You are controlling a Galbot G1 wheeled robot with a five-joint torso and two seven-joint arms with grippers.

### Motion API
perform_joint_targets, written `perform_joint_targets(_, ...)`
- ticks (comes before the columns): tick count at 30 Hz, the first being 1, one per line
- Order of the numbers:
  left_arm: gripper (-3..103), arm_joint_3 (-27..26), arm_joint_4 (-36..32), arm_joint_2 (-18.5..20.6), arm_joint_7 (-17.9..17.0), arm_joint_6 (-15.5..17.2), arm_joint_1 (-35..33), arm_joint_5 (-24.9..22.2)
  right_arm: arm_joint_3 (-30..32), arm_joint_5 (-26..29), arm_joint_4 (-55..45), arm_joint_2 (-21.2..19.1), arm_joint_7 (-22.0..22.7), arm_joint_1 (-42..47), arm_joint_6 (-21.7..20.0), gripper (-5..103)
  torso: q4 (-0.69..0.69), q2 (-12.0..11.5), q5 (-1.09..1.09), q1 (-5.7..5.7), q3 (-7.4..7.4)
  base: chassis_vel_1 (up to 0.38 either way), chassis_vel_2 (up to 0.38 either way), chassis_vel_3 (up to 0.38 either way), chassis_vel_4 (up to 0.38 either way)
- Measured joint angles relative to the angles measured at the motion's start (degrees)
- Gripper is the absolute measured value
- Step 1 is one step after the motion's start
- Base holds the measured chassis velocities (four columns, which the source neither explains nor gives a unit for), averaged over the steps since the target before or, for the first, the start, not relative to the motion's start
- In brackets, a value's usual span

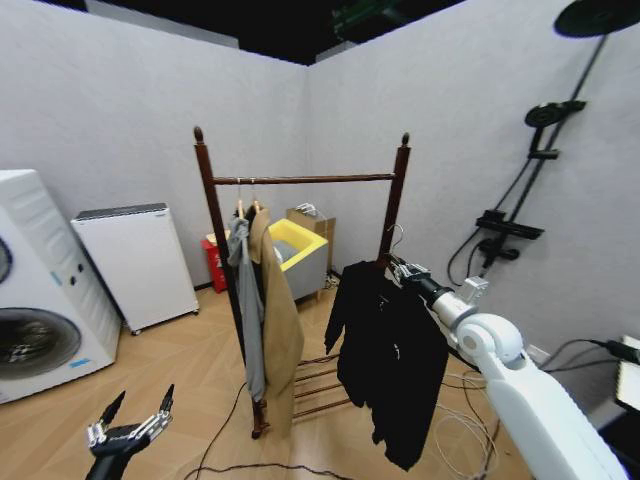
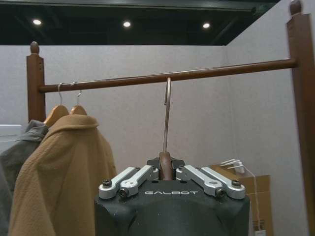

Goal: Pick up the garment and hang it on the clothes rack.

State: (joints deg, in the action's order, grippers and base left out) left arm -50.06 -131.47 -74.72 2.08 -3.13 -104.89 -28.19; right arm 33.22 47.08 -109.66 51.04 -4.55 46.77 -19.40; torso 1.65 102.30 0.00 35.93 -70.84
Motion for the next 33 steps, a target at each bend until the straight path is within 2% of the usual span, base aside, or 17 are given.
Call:
perform_joint_targets(9, 100, 0.0, 0.0, 0.0, 0.0, 0.0, -0.01, 0.0, 1.01, -0.54, -1.18, 0.04, 0.46, 1.49, 0.66, 9, -0.02, 0.0, 0.01, 0.0, 0.0, 0.089, 0.094, 0.09, 0.096)
perform_joint_targets(12, 100, 0.0, 0.0, 0.0, 0.0, 0.0, 0.0, 0.0, 1.07, -2.07, -3.58, 0.06, 3.05, 0.98, -0.96, 9, 0.04, 0.01, 0.0, 0.0, 0.01, 0.016, 0.021, 0.012, 0.008)
perform_joint_targets(19, 100, 0.0, 0.0, 0.0, 0.0, 0.0, 0.0, 0.0, -1.92, -3.83, -1.47, -0.26, 6.35, -5.13, -2.44, 9, 0.01, 0.0, 0.0, 0.0, 0.0, 0.0, 0.0, 0.0, 0.0)
perform_joint_targets(25, 100, 0.0, 0.0, 0.0, 0.0, 0.0, -0.01, 0.0, -6.6, -3.71, 1.2, -0.04, 5.91, -12.31, -3.13, 9, 0.0, 0.0, -0.01, 0.0, 0.0, 0.0, 0.0, 0.0, 0.0)
perform_joint_targets(33, 100, 0.0, 0.0, 0.0, 0.0, 0.0, -0.01, 0.0, -8.13, -4.28, 2.11, 0.95, 4.61, -13.54, -3.18, 9, 0.0, 0.0, 0.0, 0.0, 0.0, 0.0, 0.0, 0.0, 0.0)
